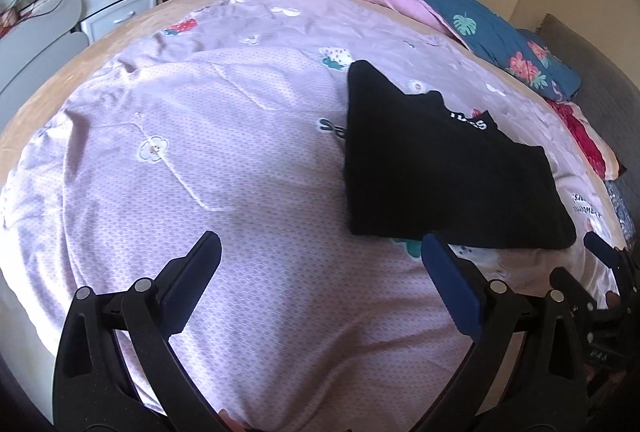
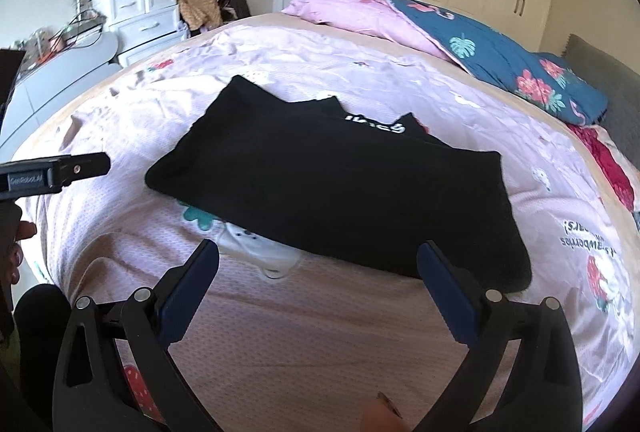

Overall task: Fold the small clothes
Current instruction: 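Move the right tool to the folded shirt's edge and grasp it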

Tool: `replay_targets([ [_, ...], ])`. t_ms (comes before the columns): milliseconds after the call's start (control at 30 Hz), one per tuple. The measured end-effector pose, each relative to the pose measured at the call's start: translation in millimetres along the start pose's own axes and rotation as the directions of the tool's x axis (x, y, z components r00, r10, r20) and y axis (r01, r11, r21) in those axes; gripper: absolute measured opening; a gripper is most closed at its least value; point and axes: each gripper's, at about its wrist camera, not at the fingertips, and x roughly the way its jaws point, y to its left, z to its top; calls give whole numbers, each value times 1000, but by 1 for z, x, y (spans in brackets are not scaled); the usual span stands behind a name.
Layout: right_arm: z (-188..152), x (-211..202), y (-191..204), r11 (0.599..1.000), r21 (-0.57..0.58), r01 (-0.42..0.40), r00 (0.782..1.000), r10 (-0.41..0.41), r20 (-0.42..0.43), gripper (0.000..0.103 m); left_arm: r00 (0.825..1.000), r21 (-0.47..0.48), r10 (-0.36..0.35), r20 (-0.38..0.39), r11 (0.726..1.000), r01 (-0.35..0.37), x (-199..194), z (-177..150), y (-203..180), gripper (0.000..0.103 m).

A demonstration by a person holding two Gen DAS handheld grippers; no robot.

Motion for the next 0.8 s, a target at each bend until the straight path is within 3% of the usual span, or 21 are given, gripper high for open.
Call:
replay_targets([
  [367, 8, 25, 33, 996, -84, -25, 999, 23, -24, 99, 1000, -48, 22, 2, 999, -22, 15, 14, 16, 94],
  [800, 11, 69, 75, 979, -201, -33, 998, 20, -65, 99, 999, -21, 37, -12, 999, -38, 41, 34, 10, 94],
])
